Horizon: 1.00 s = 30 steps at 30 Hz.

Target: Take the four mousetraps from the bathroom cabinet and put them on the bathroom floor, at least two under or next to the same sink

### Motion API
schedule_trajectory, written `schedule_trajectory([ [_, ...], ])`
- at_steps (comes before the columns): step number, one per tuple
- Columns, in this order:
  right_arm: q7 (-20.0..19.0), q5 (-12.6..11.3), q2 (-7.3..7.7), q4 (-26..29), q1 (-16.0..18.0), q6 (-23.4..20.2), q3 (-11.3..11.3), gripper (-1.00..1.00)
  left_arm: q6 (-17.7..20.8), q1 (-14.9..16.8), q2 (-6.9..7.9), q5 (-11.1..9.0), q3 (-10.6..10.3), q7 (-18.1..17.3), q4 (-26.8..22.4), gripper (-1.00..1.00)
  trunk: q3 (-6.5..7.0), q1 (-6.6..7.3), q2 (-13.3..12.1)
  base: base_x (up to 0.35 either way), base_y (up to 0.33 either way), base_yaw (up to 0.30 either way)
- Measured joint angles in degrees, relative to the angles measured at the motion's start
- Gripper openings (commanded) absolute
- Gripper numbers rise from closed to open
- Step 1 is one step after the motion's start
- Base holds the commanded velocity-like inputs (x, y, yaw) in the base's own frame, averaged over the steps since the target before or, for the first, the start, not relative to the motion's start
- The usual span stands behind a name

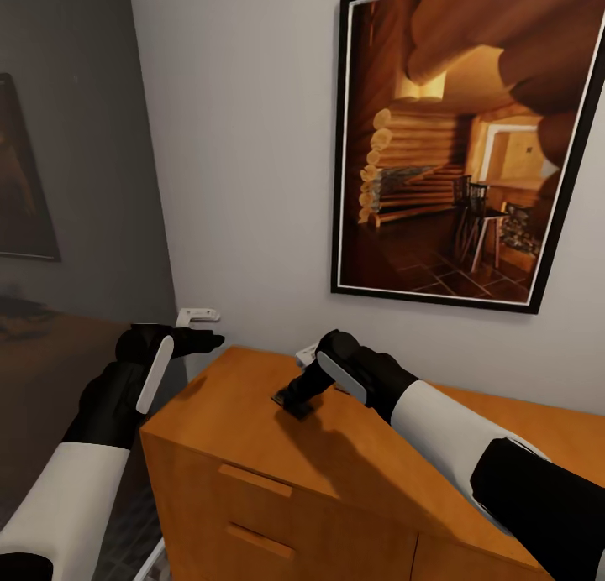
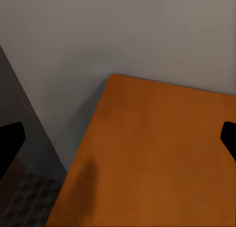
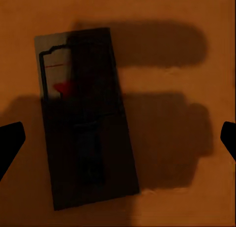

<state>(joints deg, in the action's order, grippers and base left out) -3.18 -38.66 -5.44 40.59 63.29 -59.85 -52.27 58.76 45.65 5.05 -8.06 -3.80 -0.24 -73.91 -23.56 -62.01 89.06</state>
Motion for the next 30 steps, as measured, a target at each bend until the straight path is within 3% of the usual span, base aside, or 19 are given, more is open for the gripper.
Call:
schedule_trajectory([
  [30, 0.0, 0.0, -0.10, 0.0, 0.0, 0.0, 0.0, 1.00, 0.0, 0.0, 0.00, 0.2, 0.0, 0.1, 0.0, 1.00, 0.00, -0.02, 0.0, 0.032, 0.000, 0.000],
])
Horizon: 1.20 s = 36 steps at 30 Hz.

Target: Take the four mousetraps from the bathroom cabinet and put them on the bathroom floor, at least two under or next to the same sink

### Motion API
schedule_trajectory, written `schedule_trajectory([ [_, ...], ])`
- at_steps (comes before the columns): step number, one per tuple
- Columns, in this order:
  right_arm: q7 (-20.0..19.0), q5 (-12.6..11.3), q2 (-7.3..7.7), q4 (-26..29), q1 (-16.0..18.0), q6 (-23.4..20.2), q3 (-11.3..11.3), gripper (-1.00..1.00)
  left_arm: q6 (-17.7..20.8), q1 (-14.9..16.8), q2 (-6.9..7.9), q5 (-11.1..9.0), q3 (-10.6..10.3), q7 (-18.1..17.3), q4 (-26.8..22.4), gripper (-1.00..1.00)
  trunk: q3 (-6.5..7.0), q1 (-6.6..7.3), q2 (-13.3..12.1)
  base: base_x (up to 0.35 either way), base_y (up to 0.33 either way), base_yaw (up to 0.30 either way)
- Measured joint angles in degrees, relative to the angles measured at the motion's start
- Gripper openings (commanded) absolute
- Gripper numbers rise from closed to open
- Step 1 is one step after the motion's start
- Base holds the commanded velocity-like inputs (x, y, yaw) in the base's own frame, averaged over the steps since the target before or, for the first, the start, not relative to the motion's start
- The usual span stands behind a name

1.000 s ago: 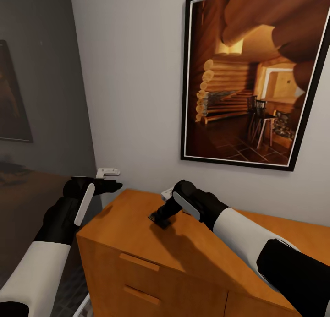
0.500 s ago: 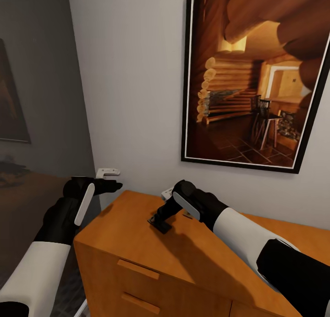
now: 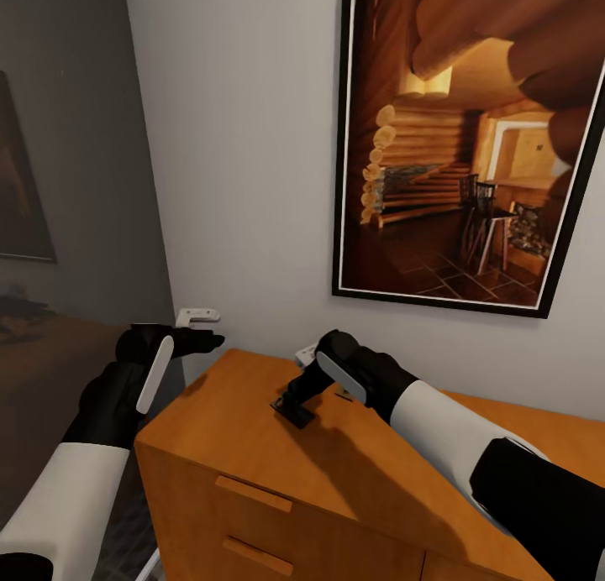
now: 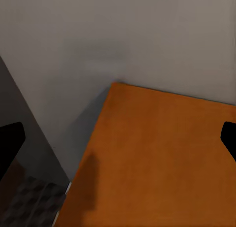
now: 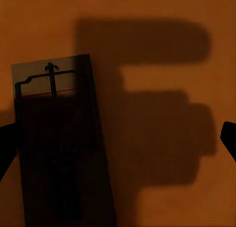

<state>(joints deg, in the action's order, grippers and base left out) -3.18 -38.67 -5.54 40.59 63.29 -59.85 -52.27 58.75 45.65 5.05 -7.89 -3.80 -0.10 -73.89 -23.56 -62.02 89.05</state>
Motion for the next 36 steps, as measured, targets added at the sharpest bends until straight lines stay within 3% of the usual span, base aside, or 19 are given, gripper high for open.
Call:
schedule_trajectory([
  [21, 0.0, -0.1, -3.53, 0.0, 0.0, 0.0, 0.0, 1.00, 0.0, 0.0, 0.00, 0.0, 0.0, 0.0, 0.0, 1.00, 0.00, 0.00, 0.0, 0.000, 0.000, 0.000],
  [36, 0.0, -0.1, -3.95, 0.0, 0.0, 0.0, 0.0, 1.00, 0.0, 0.0, 0.00, 0.0, 0.0, 0.0, 0.0, 1.00, 0.00, 0.00, 0.0, 0.000, 0.000, 0.000],
])
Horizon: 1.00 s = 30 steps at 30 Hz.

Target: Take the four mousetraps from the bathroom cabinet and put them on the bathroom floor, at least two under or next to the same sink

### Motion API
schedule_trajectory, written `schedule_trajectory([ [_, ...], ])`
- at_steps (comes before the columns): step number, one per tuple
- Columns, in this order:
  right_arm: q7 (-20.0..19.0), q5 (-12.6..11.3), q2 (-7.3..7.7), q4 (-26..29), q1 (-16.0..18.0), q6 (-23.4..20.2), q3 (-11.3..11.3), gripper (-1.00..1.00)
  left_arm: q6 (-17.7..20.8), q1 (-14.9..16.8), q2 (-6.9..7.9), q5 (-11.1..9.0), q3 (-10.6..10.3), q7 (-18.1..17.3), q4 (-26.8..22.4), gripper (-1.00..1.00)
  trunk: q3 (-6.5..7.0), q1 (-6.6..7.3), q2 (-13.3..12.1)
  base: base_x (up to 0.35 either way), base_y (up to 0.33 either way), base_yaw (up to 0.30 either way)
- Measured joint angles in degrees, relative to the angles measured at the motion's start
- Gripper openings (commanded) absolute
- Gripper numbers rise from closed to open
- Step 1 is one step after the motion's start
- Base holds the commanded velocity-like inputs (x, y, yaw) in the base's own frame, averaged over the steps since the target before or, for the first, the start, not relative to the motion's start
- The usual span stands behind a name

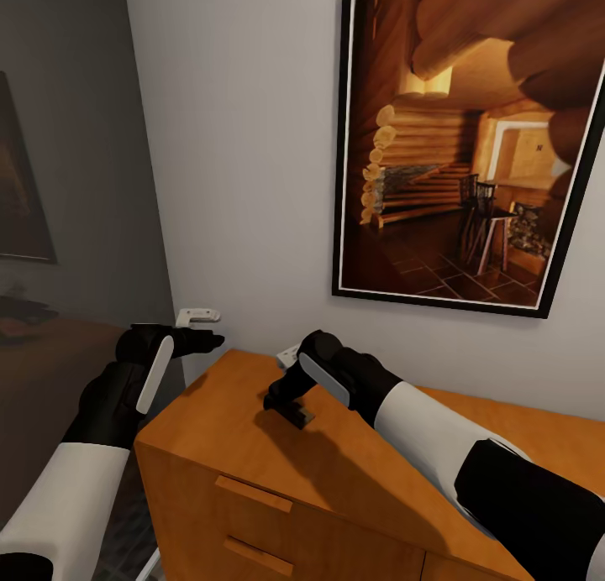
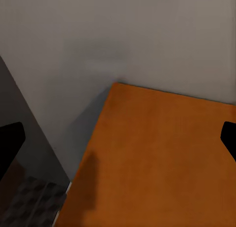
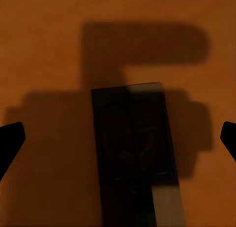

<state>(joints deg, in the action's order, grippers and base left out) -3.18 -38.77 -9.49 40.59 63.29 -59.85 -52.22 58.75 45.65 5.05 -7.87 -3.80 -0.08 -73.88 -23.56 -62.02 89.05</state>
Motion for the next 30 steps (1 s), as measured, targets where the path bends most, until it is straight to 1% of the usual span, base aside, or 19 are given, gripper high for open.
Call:
schedule_trajectory([
  [13, 0.0, -0.1, 0.26, -0.1, 0.0, 0.0, 0.1, 1.00, 0.0, 0.0, 0.00, 0.0, 0.0, 0.0, 0.0, 1.00, 0.00, 0.00, 0.0, 0.000, 0.000, 0.000],
  [30, -0.1, 0.0, 0.41, -1.7, 0.0, 0.0, 0.1, 1.00, 0.0, 0.0, 0.00, 0.0, 0.0, 0.0, 0.1, 1.00, 0.00, 0.00, 0.0, 0.000, 0.000, 0.000],
])
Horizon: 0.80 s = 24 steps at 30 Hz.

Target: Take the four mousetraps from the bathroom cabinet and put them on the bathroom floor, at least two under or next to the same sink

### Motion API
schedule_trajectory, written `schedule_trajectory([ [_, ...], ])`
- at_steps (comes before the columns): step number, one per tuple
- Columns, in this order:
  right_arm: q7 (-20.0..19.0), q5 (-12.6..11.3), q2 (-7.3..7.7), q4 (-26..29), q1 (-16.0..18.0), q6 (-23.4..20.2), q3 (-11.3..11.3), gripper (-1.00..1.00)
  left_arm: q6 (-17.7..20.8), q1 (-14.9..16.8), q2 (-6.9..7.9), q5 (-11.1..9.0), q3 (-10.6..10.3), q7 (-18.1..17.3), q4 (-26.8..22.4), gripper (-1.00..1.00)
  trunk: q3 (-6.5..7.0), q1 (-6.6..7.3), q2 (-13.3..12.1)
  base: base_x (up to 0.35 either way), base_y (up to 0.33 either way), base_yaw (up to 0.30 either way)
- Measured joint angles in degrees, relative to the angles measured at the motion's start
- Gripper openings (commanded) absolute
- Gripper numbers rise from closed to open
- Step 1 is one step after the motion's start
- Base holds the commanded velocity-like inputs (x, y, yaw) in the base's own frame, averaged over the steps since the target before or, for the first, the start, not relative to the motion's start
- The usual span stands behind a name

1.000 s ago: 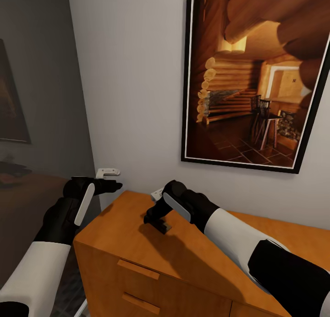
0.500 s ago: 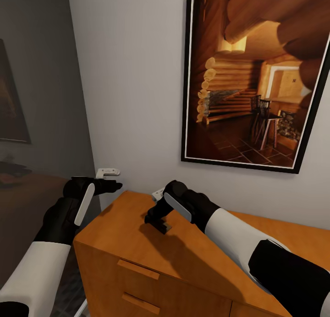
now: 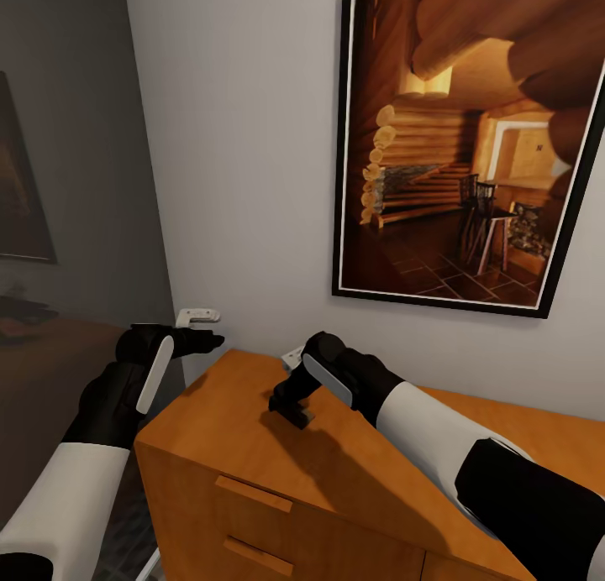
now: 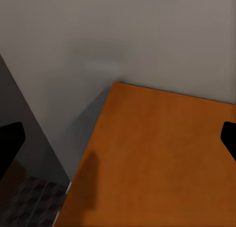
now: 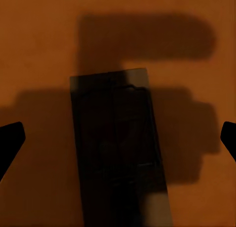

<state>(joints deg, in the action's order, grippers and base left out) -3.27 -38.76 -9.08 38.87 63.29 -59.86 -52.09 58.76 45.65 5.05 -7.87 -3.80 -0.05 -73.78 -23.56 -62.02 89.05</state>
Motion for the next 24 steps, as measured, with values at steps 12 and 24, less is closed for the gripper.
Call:
schedule_trajectory([
  [12, -0.1, -0.3, -0.03, -0.1, 0.0, 0.0, 0.0, 1.00, 0.0, 0.0, 0.00, 0.0, 0.0, 0.0, 0.0, 1.00, 0.00, 0.00, 0.0, 0.000, 0.000, 0.000],
  [24, -0.1, -0.6, -0.25, -0.3, 0.0, 0.0, 0.1, 1.00, 0.0, 0.0, 0.00, 0.0, 0.0, 0.0, 0.0, 1.00, 0.00, 0.00, 0.0, 0.000, 0.000, 0.000],
])
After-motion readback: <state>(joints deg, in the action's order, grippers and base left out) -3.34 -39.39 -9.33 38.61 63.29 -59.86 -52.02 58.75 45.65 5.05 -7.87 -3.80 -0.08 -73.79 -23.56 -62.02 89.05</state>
